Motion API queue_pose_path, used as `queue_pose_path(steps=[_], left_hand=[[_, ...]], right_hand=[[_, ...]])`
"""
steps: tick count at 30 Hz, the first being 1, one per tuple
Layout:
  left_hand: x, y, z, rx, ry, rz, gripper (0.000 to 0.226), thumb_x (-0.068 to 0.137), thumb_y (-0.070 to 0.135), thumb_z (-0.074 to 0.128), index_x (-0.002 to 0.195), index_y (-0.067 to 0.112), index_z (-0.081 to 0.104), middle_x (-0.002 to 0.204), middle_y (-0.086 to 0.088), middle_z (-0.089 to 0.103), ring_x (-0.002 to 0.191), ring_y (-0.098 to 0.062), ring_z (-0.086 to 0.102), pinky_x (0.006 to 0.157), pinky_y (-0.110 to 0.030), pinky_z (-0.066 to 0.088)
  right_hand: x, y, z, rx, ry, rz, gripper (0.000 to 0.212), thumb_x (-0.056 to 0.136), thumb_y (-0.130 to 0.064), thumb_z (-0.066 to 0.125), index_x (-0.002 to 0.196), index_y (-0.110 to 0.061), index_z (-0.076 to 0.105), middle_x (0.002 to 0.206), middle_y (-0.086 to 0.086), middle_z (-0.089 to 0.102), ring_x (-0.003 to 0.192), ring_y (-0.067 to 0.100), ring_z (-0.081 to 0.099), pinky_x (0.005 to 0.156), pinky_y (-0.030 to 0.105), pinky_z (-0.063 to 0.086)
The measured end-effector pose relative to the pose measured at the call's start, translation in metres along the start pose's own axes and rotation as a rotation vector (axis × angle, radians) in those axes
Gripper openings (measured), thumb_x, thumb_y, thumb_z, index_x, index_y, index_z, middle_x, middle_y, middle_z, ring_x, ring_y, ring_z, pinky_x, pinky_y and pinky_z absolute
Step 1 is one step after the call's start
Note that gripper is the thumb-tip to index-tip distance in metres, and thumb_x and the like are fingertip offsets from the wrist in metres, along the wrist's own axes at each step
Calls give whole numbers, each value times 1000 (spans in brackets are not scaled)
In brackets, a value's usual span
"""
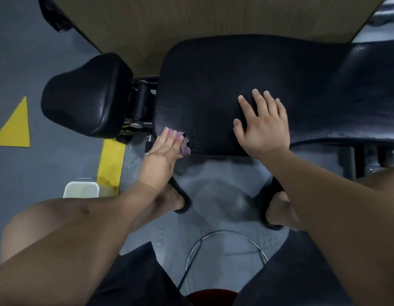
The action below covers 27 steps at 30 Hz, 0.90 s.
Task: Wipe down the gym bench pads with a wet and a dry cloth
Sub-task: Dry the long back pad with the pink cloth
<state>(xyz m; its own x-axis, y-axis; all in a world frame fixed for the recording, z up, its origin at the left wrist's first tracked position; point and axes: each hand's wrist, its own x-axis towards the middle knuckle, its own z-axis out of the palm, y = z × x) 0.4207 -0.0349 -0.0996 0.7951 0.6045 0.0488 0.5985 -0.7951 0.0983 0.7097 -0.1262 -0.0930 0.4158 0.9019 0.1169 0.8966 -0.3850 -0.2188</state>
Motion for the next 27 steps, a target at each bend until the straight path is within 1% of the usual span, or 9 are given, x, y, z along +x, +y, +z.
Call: queue_pose_path(steps=[2, 4, 8, 11, 14, 17, 20, 25, 27], left_hand=[[7, 35, 11, 12, -1, 54, 57, 92, 4, 47, 148, 3, 42, 148, -19, 51, 142, -43, 40, 127, -39, 11], [16, 63, 11, -26, -36, 75, 55, 95, 8, 40, 149, 4, 44, 153, -17, 47, 146, -39, 37, 123, -47, 23], [16, 46, -1, -6, -110, 61, 62, 90, 5, 36, 152, 5, 41, 158, -12, 41, 150, -31, 30, 124, -45, 24], [17, -4, -11, -48, -107, -211, 66, 90, -6, 36, 156, 5, 33, 163, -13, 32, 154, -28, 18, 126, -36, 12], [41, -1, -16, -69, -98, -471, 52, 103, 7, 32, 154, 3, 35, 163, -15, 31, 155, -31, 15, 127, -38, 14], [31, 41, -17, -121, -125, -216, 61, 91, 13, 24, 145, -2, 49, 154, -19, 45, 149, -41, 29, 124, -50, 24], [25, 16, -24, -112, -213, -27, 66, 87, 5, 29, 152, 2, 41, 158, -14, 39, 152, -32, 26, 124, -45, 22], [79, -15, -26, -22, -239, -476, 56, 105, 14, 27, 159, 1, 18, 167, -17, 18, 156, -34, 8, 126, -37, 6], [72, 15, -21, -42, -210, -459, 56, 105, 13, 28, 159, 1, 19, 167, -16, 18, 156, -35, 7, 125, -39, 3]], right_hand=[[1, 0, 0, 5, 28, -6, 61, 99, -52, 38, 156, -27, 39, 163, 11, 35, 153, 33, 26, 125, 50, 16], [1, 0, 1, 12, 47, -9, 61, 99, -51, 39, 155, -27, 41, 162, 11, 36, 152, 33, 27, 125, 49, 16], [1, 2, 3, 30, 58, -4, 61, 98, -50, 41, 155, -28, 41, 162, 11, 36, 152, 33, 27, 126, 49, 16], [0, 1, 1, 30, 47, -8, 62, 98, -50, 40, 155, -28, 40, 163, 10, 34, 153, 32, 25, 126, 49, 15], [1, 2, 3, 25, 52, -1, 62, 98, -50, 39, 156, -28, 39, 163, 10, 34, 153, 31, 24, 126, 48, 15], [1, 1, 2, 26, 47, -2, 62, 97, -50, 39, 156, -28, 39, 163, 10, 34, 153, 31, 24, 126, 49, 15], [1, 2, 2, 25, 47, -8, 62, 98, -50, 39, 156, -28, 39, 164, 10, 33, 153, 32, 24, 126, 49, 15], [0, 1, 3, 17, 54, -3, 63, 97, -50, 38, 156, -27, 39, 164, 10, 33, 153, 31, 24, 126, 50, 16], [1, 0, 2, 18, 51, -4, 63, 97, -50, 39, 155, -27, 40, 163, 10, 34, 153, 31, 25, 125, 50, 17]])
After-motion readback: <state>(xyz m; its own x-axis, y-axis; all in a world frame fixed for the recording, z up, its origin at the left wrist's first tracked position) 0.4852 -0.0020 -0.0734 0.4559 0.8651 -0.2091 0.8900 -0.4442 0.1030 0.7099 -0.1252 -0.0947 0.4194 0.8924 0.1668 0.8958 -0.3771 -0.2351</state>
